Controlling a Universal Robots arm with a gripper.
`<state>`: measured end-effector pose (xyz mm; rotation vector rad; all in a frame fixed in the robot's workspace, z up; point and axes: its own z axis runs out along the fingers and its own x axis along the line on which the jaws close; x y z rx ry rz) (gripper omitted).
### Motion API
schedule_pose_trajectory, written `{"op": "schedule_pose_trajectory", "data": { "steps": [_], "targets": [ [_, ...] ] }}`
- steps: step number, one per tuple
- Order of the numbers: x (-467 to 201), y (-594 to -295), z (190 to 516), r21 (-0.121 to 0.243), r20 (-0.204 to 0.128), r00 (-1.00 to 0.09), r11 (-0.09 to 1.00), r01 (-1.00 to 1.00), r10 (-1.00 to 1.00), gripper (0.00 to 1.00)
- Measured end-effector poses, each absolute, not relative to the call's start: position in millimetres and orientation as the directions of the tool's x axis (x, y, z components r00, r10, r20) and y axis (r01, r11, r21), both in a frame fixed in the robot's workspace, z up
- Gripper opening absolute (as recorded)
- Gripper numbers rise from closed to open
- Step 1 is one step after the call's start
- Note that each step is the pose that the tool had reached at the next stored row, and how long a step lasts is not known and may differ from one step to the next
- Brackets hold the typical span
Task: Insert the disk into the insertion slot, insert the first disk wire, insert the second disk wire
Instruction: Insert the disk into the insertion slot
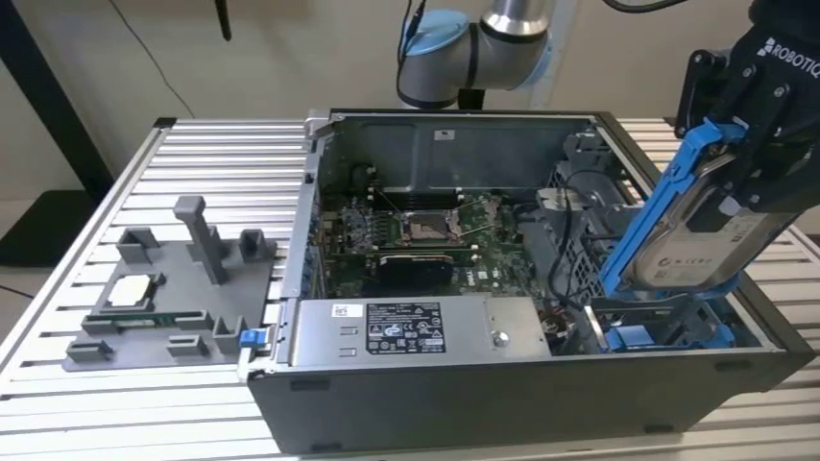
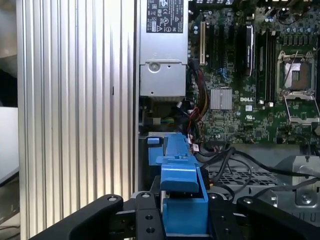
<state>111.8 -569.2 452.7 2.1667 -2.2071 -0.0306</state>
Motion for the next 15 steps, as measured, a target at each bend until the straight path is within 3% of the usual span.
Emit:
{"op": "schedule_pose_trajectory", "data": {
  "steps": [15],
  "targets": [
    [115,-575,442,0.050,0.020,-0.018,0.019,-0.999,-1.000,0.00]
  ]
}}
